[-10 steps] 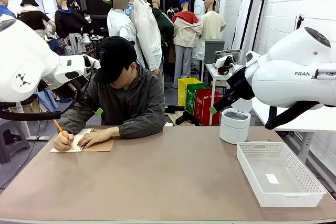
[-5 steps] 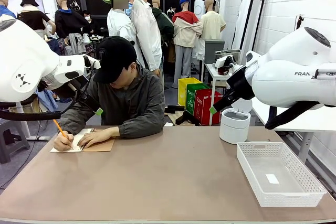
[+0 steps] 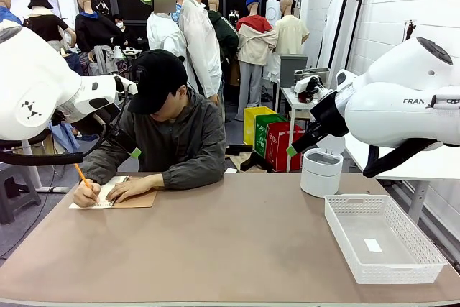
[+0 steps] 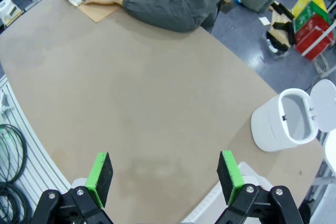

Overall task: Sort the paper based on its condition.
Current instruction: If a person hands you a paper, place it in the Organizing basket , and if it's crumpled, put it in the Trash can.

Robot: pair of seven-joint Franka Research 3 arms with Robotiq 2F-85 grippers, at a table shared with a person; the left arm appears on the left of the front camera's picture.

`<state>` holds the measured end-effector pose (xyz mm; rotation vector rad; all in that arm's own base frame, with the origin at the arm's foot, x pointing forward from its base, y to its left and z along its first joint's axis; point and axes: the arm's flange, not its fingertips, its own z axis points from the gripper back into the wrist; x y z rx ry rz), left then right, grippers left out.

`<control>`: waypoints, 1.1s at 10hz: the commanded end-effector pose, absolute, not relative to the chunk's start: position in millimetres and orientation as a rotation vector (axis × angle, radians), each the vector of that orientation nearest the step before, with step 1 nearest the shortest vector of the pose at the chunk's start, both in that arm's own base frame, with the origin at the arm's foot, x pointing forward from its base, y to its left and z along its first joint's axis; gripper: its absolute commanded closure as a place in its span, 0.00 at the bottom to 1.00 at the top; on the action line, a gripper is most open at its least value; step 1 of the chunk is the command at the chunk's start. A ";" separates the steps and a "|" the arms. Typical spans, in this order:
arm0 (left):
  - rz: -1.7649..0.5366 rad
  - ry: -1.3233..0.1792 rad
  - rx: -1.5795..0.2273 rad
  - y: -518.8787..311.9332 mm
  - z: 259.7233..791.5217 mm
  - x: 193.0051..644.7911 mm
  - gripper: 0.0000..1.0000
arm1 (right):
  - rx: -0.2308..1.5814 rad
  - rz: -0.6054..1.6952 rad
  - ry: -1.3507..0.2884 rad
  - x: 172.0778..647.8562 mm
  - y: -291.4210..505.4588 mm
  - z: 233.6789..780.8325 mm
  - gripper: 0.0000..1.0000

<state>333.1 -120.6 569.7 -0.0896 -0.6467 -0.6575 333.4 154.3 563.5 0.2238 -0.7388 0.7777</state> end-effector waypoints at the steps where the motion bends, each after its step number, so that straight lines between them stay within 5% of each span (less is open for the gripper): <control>1: -0.657 -0.645 -0.085 -119.9 570.3 333.2 0.00 | 0.229 0.779 -0.738 333.6 154.3 563.6 0.00; 11: -0.657 -0.645 -0.085 -119.9 570.3 333.2 0.00 | 0.229 0.779 -0.738 333.6 154.3 563.6 0.00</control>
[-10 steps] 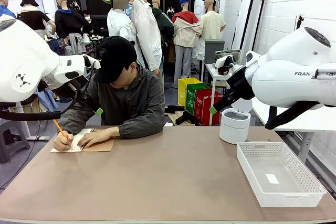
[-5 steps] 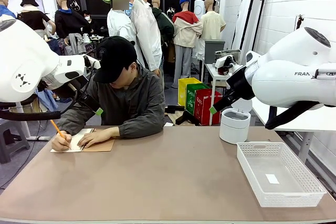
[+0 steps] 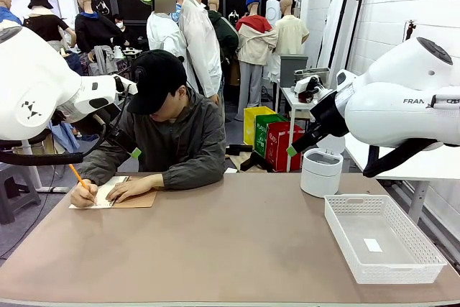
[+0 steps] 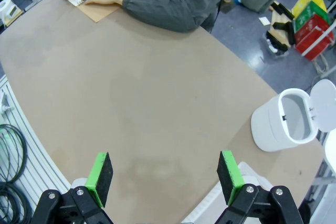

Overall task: Sort the paper based on its condition.
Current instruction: If a person hands you a paper, place it in the Organizing basket , and if it's crumpled, put it in the Trash can.

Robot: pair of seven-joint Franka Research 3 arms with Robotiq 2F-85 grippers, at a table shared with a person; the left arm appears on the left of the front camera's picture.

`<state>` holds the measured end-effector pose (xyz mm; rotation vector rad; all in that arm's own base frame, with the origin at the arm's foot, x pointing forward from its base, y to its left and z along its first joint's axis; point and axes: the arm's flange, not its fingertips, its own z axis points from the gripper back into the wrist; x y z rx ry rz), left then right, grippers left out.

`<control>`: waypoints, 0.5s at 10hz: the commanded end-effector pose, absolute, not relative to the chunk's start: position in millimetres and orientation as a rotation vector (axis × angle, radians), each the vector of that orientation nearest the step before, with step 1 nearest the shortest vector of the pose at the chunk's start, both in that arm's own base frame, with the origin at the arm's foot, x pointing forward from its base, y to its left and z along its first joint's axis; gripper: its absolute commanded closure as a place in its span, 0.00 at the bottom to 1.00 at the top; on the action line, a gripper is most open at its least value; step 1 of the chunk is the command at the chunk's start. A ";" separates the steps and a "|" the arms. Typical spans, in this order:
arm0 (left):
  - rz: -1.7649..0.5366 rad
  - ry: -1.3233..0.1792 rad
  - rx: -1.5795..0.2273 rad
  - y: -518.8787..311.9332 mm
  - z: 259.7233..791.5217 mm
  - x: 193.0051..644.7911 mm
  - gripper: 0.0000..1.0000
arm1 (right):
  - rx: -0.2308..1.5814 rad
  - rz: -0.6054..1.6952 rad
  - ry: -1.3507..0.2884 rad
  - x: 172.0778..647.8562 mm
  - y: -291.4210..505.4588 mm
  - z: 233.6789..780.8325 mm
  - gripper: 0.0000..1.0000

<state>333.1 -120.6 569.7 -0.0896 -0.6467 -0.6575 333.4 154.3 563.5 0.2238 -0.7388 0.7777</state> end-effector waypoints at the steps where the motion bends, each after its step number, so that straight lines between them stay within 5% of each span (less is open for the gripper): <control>1: -0.657 -0.645 -0.085 -119.9 570.3 333.2 0.00 | 0.229 0.779 -0.738 333.6 154.3 563.6 0.00; 5: -0.657 -0.645 -0.085 -119.9 570.3 333.2 0.00 | 0.229 0.779 -0.738 333.6 154.3 563.6 0.00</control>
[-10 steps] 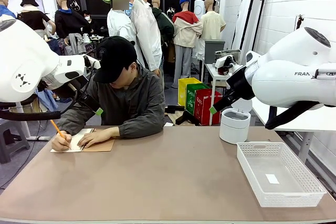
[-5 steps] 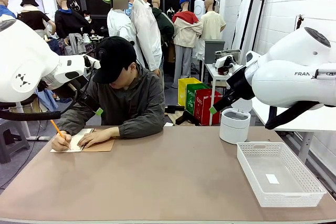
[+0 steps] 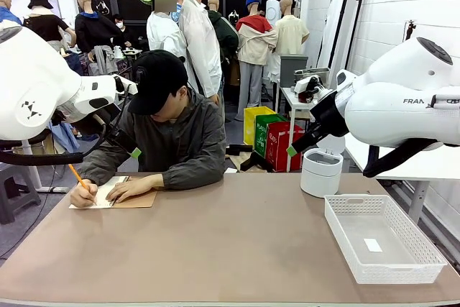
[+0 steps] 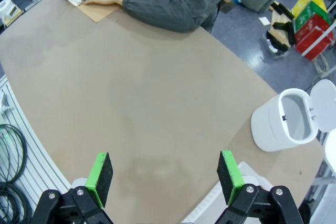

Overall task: Sort the paper based on its condition.
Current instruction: If a person hands you a paper, place it in the Organizing basket , and if it's crumpled, put it in the Trash can.

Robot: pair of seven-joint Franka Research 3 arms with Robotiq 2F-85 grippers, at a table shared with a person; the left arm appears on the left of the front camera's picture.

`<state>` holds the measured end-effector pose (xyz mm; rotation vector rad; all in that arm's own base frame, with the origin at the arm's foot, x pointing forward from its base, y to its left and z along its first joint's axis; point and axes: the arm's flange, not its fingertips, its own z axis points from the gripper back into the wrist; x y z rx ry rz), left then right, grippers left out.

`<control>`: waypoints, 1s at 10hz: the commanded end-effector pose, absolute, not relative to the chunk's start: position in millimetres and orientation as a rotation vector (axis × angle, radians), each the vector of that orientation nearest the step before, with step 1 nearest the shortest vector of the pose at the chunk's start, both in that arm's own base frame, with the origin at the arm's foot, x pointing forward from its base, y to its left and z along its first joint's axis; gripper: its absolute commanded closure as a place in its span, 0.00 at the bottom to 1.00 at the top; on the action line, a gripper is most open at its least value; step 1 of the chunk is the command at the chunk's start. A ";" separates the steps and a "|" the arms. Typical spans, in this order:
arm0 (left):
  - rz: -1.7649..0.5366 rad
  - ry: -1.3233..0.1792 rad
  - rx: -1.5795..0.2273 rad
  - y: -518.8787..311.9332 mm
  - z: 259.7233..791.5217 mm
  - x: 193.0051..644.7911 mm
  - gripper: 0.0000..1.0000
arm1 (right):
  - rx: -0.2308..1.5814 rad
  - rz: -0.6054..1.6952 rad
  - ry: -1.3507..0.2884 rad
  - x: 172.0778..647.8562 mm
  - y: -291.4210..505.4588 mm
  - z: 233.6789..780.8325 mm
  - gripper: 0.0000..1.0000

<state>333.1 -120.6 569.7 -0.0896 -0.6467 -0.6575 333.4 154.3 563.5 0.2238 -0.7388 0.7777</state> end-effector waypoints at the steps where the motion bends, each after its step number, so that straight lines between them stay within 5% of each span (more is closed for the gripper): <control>1: -0.657 -0.645 -0.085 -119.9 570.3 333.2 0.00 | 0.229 0.779 -0.738 333.6 154.3 563.6 0.00; 10: -0.657 -0.645 -0.085 -119.9 570.3 333.2 0.00 | 0.229 0.779 -0.738 333.6 154.3 563.6 0.00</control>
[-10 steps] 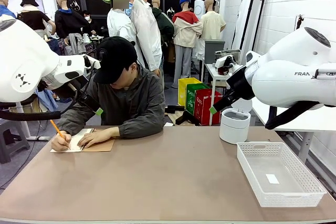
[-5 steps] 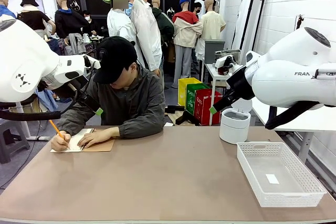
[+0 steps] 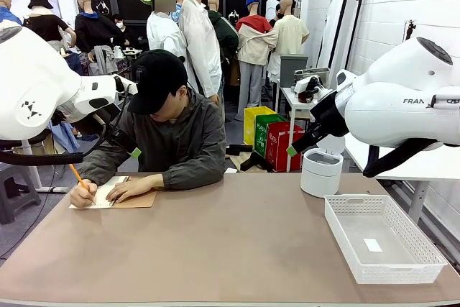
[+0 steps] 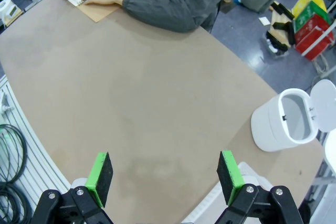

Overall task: Sort the paper based on its condition.
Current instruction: If a person hands you a paper, place it in the Organizing basket , and if it's crumpled, put it in the Trash can.

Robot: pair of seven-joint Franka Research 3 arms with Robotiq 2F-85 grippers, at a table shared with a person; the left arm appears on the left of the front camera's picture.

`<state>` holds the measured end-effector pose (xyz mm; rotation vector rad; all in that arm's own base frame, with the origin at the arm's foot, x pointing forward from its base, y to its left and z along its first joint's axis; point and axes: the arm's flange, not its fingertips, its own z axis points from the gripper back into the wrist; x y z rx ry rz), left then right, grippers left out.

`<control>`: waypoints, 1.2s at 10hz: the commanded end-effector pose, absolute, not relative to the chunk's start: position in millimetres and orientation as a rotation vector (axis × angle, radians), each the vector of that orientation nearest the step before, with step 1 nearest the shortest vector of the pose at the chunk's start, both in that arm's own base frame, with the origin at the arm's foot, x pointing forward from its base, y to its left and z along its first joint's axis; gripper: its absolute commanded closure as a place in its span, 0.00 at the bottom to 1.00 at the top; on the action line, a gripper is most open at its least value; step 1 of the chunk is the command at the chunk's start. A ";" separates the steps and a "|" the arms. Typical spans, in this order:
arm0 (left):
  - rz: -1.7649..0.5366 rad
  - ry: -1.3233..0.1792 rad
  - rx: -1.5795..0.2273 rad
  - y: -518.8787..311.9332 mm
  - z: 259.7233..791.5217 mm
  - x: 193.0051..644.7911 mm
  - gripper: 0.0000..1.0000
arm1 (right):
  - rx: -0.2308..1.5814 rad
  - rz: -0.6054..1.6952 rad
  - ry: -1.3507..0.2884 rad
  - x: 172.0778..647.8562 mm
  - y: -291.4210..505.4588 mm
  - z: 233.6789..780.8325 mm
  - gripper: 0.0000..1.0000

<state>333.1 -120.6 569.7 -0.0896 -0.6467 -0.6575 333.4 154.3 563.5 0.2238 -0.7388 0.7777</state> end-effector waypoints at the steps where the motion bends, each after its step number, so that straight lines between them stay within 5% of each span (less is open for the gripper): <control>1: -0.657 -0.645 -0.085 -119.9 570.3 333.2 0.00 | 0.229 0.779 -0.738 333.6 154.3 563.6 0.00; 12: -0.657 -0.645 -0.085 -119.9 570.3 333.2 0.00 | 0.229 0.779 -0.738 333.6 154.3 563.6 0.00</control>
